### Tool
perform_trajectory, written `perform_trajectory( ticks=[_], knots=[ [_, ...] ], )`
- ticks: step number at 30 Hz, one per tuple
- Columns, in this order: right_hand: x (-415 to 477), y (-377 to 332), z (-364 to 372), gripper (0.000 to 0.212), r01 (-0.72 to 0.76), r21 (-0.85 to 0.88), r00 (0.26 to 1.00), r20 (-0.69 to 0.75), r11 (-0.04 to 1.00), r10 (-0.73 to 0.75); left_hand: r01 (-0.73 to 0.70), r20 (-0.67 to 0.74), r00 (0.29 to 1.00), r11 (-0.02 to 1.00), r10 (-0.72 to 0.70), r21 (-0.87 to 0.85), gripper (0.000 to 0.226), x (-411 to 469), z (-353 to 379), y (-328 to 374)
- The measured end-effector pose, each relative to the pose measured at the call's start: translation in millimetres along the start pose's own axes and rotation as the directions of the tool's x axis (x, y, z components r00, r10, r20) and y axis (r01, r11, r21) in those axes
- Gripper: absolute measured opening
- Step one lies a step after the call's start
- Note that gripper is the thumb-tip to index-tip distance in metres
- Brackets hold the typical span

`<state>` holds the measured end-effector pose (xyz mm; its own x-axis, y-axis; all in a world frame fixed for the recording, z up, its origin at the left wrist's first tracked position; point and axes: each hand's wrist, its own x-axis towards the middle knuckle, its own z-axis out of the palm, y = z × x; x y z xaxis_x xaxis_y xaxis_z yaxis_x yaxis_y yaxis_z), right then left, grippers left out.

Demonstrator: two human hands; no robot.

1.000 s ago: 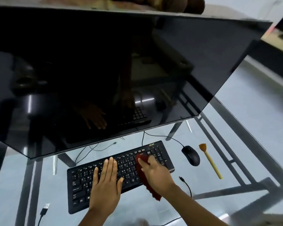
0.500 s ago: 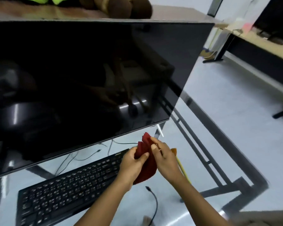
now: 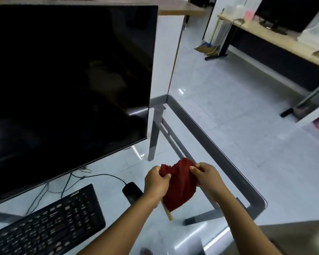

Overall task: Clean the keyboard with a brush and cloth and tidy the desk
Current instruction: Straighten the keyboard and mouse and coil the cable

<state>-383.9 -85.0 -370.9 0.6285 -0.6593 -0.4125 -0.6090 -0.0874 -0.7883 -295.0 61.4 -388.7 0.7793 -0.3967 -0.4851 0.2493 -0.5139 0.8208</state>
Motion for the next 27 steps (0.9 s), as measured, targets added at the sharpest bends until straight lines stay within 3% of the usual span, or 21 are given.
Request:
perform_trajectory(
  ticks=[7,11,15,18,23,27],
  knots=[
    [43.8,30.5,-1.7,0.02,-0.021,-0.422,1.0,-0.002,0.906,0.023,0.048,0.029,0.998,0.987,-0.053,0.154,0.031,15.7,20.0,-8.6],
    [51.9,35.9,2.0,0.017,0.005,-0.554,1.0,0.003,0.833,-0.003,0.008,0.08,0.996,0.96,-0.031,0.279,0.046,18.4,17.6,-7.6],
    [42.7,31.5,8.5,0.029,0.127,-0.658,0.972,-0.067,0.742,-0.225,-0.097,0.112,0.992,0.934,0.062,0.343,0.052,10.8,4.9,-7.5],
    [26.6,8.2,30.8,0.031,0.278,-0.597,0.926,-0.042,0.753,-0.375,-0.15,0.083,0.988,0.933,0.129,0.329,0.054,0.2,-23.3,-14.0],
    [-16.7,-35.6,108.6,0.035,0.462,-0.356,0.887,0.176,0.812,-0.427,-0.164,-0.053,0.98,0.932,0.191,0.322,0.057,-20.3,-96.9,-45.5],
    [-59.0,-56.4,185.4,0.035,0.534,-0.301,0.839,0.308,0.79,-0.45,-0.127,-0.191,0.962,0.94,0.194,0.317,0.058,-42.7,-175.5,-89.0]
  ],
)
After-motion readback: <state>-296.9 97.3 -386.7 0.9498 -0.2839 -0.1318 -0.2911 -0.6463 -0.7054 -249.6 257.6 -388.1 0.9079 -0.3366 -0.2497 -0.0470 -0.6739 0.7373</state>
